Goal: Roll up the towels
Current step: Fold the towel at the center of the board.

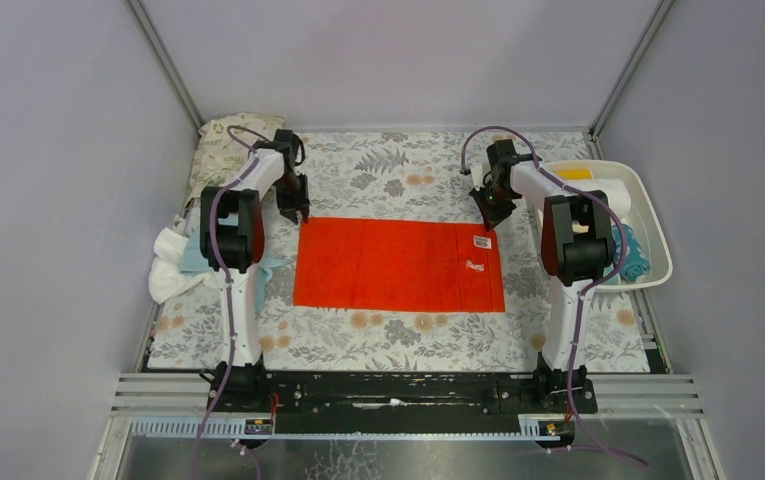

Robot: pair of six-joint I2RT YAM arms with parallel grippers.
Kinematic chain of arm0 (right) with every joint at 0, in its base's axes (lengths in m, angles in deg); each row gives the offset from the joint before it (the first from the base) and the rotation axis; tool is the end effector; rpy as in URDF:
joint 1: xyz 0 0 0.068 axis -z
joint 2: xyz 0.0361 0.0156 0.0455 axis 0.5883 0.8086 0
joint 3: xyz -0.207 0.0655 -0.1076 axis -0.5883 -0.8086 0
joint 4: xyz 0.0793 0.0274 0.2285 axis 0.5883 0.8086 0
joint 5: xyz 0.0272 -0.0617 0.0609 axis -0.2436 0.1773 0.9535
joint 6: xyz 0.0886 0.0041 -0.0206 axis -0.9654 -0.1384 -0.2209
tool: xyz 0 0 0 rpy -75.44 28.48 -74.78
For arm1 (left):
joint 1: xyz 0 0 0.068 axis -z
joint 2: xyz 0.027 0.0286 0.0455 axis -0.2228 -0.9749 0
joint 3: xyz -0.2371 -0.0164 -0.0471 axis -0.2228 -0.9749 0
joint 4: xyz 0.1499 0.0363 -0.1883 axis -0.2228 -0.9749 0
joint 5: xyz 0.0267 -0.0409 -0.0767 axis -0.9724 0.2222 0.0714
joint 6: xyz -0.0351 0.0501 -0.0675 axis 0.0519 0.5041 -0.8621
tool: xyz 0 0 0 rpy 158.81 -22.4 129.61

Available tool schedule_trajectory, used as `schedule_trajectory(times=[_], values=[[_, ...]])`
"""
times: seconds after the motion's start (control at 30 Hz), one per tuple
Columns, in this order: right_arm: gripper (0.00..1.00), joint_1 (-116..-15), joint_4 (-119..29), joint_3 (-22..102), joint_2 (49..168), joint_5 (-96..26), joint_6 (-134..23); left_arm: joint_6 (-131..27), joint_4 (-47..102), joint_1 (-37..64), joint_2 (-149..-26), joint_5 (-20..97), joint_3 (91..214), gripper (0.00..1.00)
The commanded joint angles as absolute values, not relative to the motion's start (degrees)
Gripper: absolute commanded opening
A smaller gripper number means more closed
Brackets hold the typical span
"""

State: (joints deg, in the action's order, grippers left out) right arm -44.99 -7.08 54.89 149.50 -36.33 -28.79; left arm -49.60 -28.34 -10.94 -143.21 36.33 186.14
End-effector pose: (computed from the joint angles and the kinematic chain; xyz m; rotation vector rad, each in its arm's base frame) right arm 0.4132 0.0744 0.0989 -0.7179 2.6873 0.1109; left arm 0.4311 -0.0234 0.0911 -0.1667 2.9593 -0.1837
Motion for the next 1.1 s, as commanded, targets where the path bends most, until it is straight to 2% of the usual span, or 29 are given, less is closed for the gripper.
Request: schedule_trajectory(times=[0.0,0.1,0.23,0.63,1.07], values=[[0.00,-44.73,-7.31,55.48,151.99,-39.62,-27.24,-48.60,-27.18,-8.71,-150.66,29.85,183.24,0.28],[0.00,-44.73,-7.22,56.10,152.45,-39.20,-27.43,-48.32,-27.25,-7.32,-150.90,29.08,183.17,0.22],[0.00,-44.82,-6.79,57.87,152.59,-39.28,-27.15,-47.83,-27.42,-6.98,-150.99,30.29,184.34,0.00],[0.00,-44.81,-12.11,59.50,144.64,-48.22,-25.12,-47.94,-21.76,-8.42,-134.41,29.82,184.09,0.00],[0.00,-44.82,-16.73,41.61,130.52,-53.21,-32.60,-55.37,-16.10,-8.28,-114.67,29.49,160.06,0.00]])
